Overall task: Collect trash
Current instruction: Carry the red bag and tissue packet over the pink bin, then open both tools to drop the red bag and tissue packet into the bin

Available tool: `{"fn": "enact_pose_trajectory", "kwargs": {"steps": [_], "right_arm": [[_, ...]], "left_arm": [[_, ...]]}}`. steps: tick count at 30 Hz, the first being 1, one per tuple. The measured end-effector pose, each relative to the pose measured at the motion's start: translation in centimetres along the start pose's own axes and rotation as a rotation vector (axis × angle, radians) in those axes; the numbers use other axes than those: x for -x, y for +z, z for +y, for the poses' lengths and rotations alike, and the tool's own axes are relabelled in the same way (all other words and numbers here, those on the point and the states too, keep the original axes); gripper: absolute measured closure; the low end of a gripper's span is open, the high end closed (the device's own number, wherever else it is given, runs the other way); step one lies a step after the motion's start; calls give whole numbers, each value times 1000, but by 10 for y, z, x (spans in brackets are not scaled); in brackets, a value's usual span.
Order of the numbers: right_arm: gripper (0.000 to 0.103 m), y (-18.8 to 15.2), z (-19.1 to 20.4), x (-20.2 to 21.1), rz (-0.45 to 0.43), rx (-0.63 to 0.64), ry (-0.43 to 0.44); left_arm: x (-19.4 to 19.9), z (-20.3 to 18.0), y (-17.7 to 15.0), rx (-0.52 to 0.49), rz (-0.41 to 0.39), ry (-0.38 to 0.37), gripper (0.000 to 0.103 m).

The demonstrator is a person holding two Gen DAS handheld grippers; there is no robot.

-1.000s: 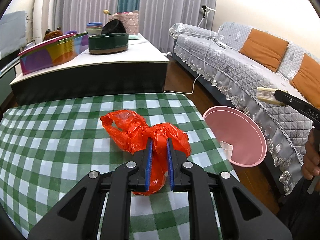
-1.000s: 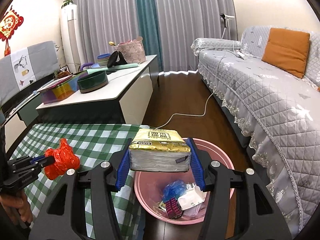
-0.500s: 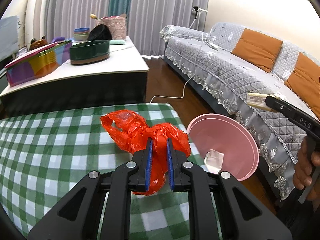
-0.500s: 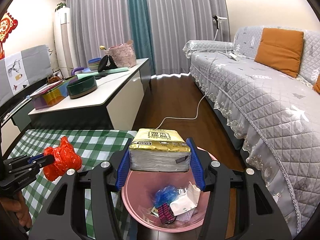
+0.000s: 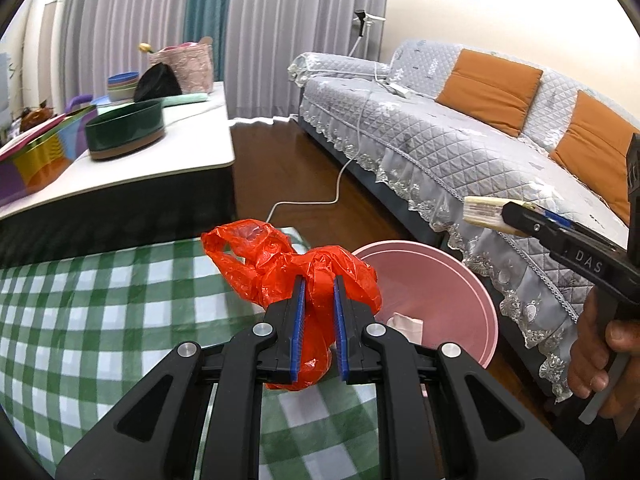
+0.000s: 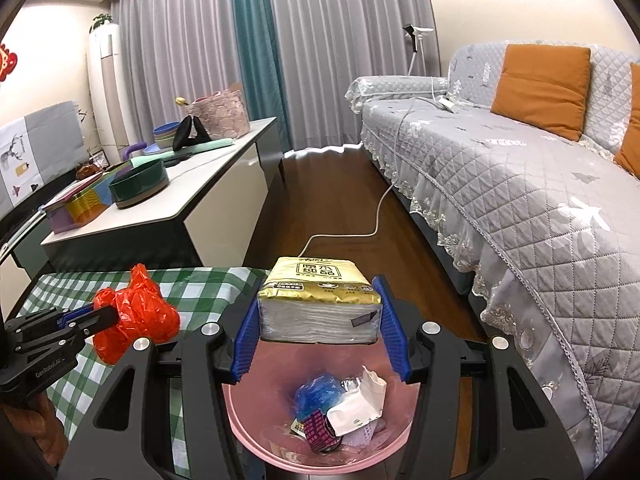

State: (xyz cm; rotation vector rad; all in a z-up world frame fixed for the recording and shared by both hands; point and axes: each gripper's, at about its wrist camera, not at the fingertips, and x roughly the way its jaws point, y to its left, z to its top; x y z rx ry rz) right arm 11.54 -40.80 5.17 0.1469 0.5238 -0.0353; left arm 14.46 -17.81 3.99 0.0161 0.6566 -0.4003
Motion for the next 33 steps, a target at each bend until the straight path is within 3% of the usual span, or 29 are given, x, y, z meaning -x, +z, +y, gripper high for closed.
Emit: {"fn": "enact_pose_trajectory", "kwargs": {"steps": [16, 18, 19, 20, 21, 28, 30, 33], "right_arm": [[49, -1, -17, -18, 33, -53, -14], [44, -1, -20, -22, 52, -69, -9], [36, -2, -23, -23, 57, -82, -10], [35, -2, -25, -23, 56, -89, -11], [35, -2, -27, -23, 58, -96, -15], [35, -4, -34, -25, 67, -125, -23], [34, -4, -33, -24, 70, -125, -21], [25, -5, -27, -19, 65, -110, -18]], "left_arm": [[-36, -50, 10, -61, 35, -107, 90], [-45, -57, 7, -70, 70, -146, 87], [-49, -59, 6, -69, 80, -157, 78], [-51, -60, 5, -64, 90, -165, 64], [-52, -60, 3, -58, 92, -171, 61], [-44, -55, -8, -39, 110, -161, 61], [-38, -52, -9, -31, 108, -157, 58], [-21, -48, -10, -20, 88, -139, 45]]}}
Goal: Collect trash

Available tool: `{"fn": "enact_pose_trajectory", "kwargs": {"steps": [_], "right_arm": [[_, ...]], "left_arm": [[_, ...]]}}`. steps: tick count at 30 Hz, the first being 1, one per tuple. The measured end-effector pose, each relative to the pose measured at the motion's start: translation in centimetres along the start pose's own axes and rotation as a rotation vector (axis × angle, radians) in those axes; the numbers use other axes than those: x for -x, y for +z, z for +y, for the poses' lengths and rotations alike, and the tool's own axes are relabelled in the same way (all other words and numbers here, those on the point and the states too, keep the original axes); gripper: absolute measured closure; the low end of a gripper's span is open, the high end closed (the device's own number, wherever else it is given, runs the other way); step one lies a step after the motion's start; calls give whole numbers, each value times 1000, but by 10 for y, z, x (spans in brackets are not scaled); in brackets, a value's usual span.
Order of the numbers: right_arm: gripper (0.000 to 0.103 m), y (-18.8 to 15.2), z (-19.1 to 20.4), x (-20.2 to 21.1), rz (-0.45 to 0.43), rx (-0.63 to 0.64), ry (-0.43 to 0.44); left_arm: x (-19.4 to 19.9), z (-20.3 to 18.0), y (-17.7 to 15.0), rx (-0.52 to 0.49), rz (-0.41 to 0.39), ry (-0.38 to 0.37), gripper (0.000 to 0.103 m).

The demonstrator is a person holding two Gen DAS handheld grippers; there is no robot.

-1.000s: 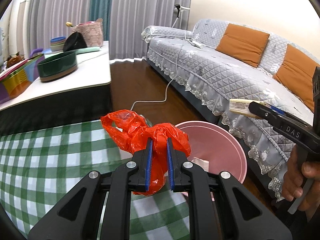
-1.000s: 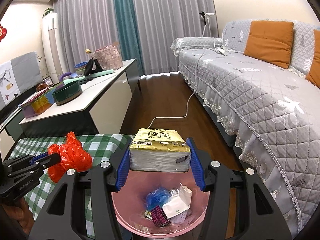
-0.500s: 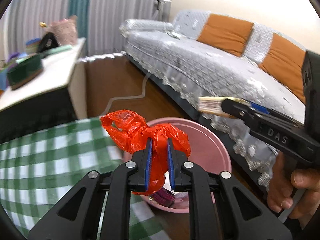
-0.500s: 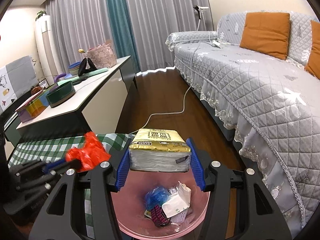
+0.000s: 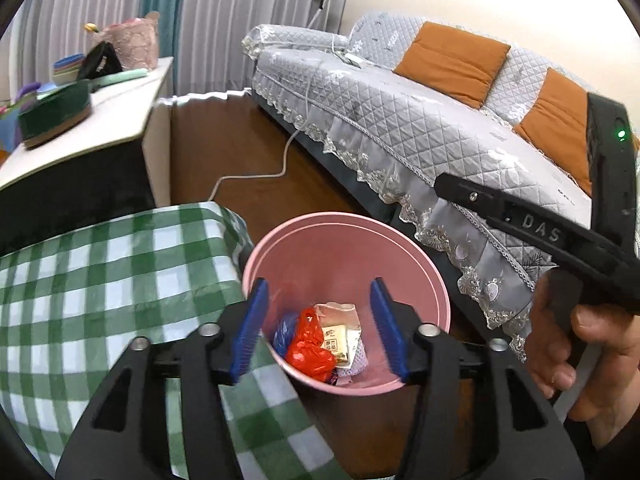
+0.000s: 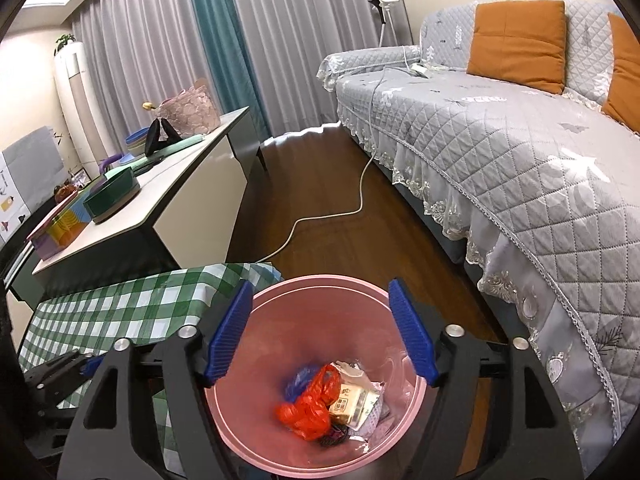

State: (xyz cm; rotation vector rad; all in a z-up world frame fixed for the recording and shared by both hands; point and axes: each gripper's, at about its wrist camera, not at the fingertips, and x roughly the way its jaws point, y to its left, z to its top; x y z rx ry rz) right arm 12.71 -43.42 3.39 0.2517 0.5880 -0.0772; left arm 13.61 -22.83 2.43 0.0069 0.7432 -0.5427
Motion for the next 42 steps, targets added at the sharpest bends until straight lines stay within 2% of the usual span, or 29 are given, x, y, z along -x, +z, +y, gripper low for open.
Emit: {"fn": "enact_pose_trajectory", "kwargs": {"steps": [2, 3, 5, 9, 11, 12, 19, 22, 28, 34, 37, 42], "right_arm": [[11, -3, 5, 4, -3, 18, 3], [8, -5, 9, 6, -4, 30, 4], [7, -9, 14, 10, -4, 49, 1], [5, -16, 24, 23, -5, 81, 3], [5, -19, 30, 34, -8, 97, 8], [5, -19, 33, 39, -12, 106, 8], [5, -29, 62, 87, -30, 81, 2], [5, -39, 79, 105, -38, 96, -2], [5, -73, 114, 139, -46, 99, -25], [5, -111, 143, 160, -43, 127, -47], [5, -123, 151, 165, -49, 141, -48], [5, -130, 160, 160, -67, 179, -59]], "left_arm": [[14, 2, -2, 8, -15, 9, 34], [19, 3, -3, 12, -19, 8, 33], [32, 4, -4, 21, -31, 12, 24], [63, 9, -11, 38, -66, 65, 22], [80, 14, -16, 58, -82, 90, 14], [91, 18, -20, 71, -95, 108, 12], [148, 46, -40, 113, -114, 167, 12], [183, 60, -51, 116, -167, 218, 12], [226, 73, -81, 132, -230, 314, 8], [232, 81, -110, 174, -209, 344, 8], [228, 83, -125, 162, -213, 411, 8], [218, 94, -134, 212, -168, 408, 8]]}}
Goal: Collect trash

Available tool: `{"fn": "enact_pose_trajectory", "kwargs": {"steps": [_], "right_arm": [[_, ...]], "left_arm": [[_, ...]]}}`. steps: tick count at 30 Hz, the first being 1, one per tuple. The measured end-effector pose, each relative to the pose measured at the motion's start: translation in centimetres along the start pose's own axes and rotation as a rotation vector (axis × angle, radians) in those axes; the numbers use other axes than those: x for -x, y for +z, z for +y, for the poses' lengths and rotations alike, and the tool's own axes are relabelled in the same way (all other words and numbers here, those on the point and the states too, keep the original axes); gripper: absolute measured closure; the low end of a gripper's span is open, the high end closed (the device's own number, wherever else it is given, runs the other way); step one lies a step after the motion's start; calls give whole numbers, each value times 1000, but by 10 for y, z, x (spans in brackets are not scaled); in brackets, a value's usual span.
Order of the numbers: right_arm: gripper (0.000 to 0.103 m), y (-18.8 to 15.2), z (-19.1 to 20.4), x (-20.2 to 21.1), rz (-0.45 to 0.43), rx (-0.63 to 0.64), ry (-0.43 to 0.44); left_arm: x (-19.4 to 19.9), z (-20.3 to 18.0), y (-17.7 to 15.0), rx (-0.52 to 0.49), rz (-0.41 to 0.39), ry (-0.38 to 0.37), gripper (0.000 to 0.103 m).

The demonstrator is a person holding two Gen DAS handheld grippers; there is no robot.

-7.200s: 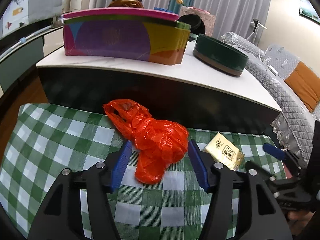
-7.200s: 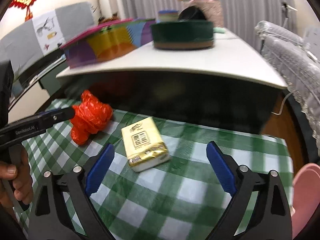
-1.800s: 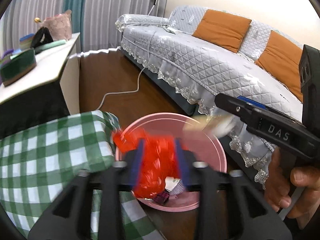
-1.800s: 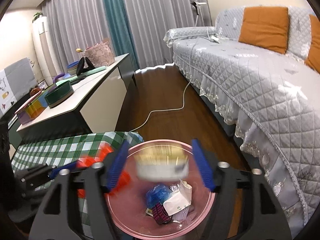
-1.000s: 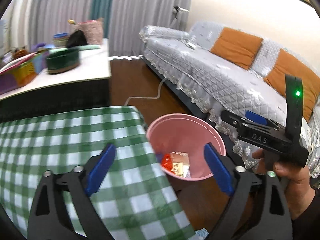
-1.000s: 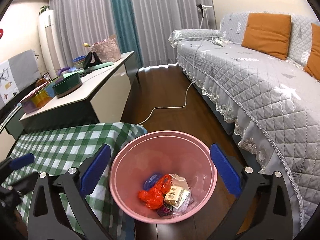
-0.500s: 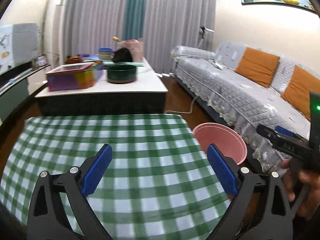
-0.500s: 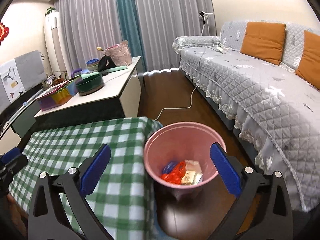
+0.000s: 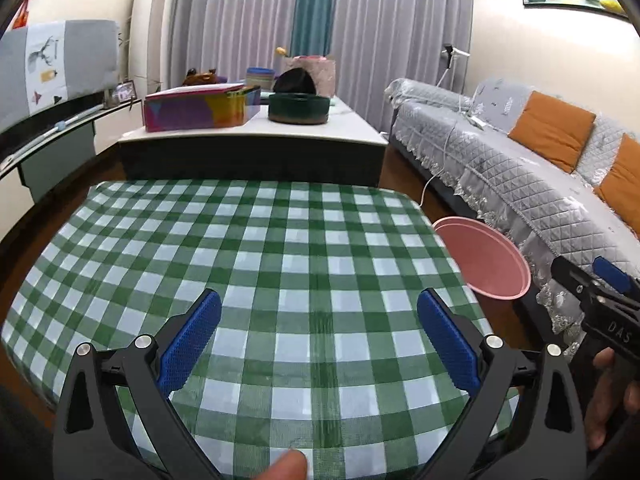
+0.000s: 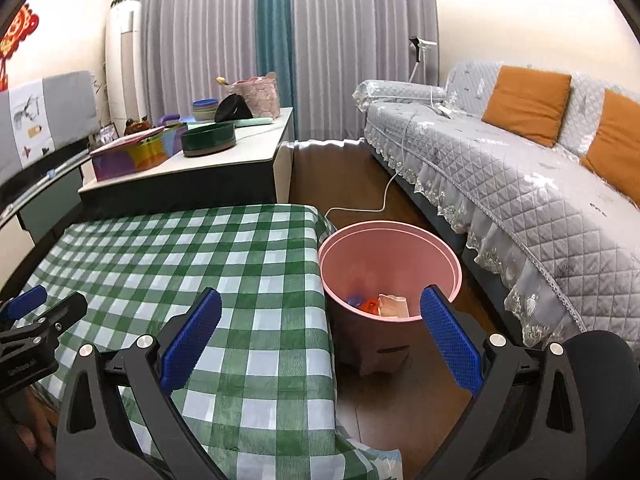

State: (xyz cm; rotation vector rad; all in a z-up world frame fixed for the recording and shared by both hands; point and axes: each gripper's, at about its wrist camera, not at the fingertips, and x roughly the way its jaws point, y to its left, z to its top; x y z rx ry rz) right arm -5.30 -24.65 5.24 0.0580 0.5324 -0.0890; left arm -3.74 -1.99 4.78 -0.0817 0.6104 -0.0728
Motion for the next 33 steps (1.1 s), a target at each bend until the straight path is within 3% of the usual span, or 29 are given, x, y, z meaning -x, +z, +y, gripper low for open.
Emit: {"fn": "enact_pose_trajectory", "kwargs": {"steps": [33], "right_arm": [[5, -9, 0, -22, 42, -12, -3]], "left_arm": [[-13, -14, -17, -16, 36, 7, 8]]}}
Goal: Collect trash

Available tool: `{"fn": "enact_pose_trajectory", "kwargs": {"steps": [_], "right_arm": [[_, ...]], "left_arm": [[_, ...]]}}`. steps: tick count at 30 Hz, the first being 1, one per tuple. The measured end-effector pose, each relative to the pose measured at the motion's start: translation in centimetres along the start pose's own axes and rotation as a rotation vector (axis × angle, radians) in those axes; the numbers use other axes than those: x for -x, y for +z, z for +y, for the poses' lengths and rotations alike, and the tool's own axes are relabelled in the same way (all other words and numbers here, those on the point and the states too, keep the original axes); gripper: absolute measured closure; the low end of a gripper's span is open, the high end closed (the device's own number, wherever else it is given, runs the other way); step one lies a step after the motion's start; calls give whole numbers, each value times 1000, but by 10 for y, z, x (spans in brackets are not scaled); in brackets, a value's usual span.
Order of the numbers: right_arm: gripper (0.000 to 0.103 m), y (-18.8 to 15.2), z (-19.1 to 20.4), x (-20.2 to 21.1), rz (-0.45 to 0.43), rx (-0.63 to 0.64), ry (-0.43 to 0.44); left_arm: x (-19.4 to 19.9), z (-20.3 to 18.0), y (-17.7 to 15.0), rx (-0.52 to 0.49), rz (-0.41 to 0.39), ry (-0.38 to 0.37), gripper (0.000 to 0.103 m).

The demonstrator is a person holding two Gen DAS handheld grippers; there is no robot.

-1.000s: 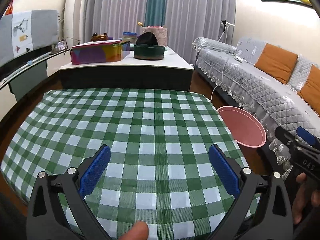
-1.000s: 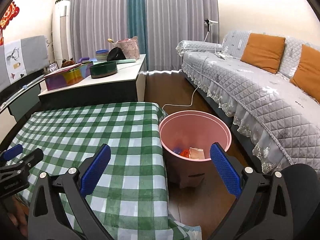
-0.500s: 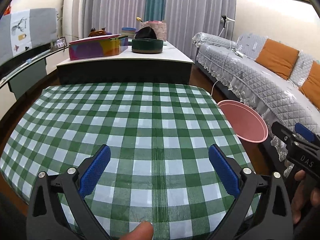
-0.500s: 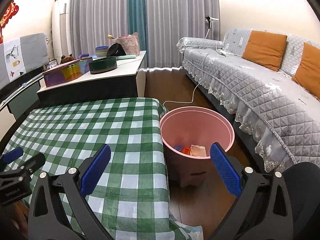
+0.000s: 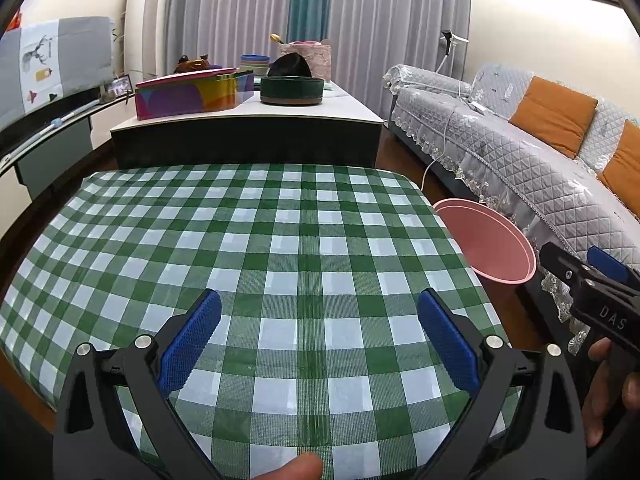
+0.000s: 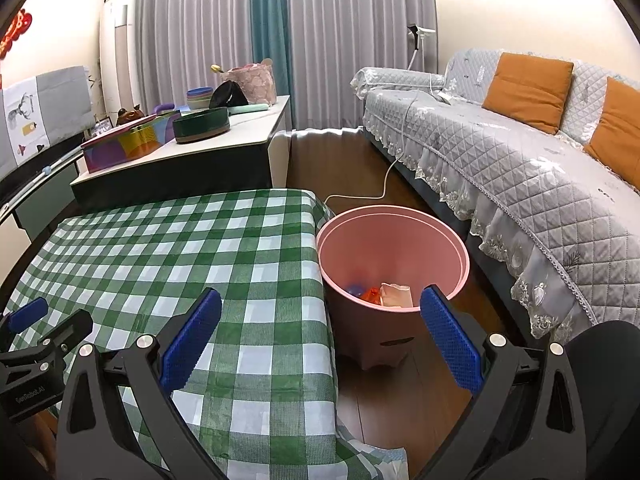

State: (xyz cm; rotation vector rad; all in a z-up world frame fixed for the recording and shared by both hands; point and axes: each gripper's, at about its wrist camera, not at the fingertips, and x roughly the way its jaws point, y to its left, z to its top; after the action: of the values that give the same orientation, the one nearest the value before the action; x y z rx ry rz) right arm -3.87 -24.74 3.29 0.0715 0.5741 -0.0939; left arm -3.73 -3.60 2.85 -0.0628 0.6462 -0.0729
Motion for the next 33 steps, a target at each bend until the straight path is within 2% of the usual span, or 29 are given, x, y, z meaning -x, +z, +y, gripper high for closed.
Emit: {"fn": "enact_pose_trajectory", "kwargs": {"steps": [33], "right_arm": [[5, 0, 1, -1, 1, 2, 0]], "left_arm": [[0, -5, -1, 1, 2, -13, 8]]}}
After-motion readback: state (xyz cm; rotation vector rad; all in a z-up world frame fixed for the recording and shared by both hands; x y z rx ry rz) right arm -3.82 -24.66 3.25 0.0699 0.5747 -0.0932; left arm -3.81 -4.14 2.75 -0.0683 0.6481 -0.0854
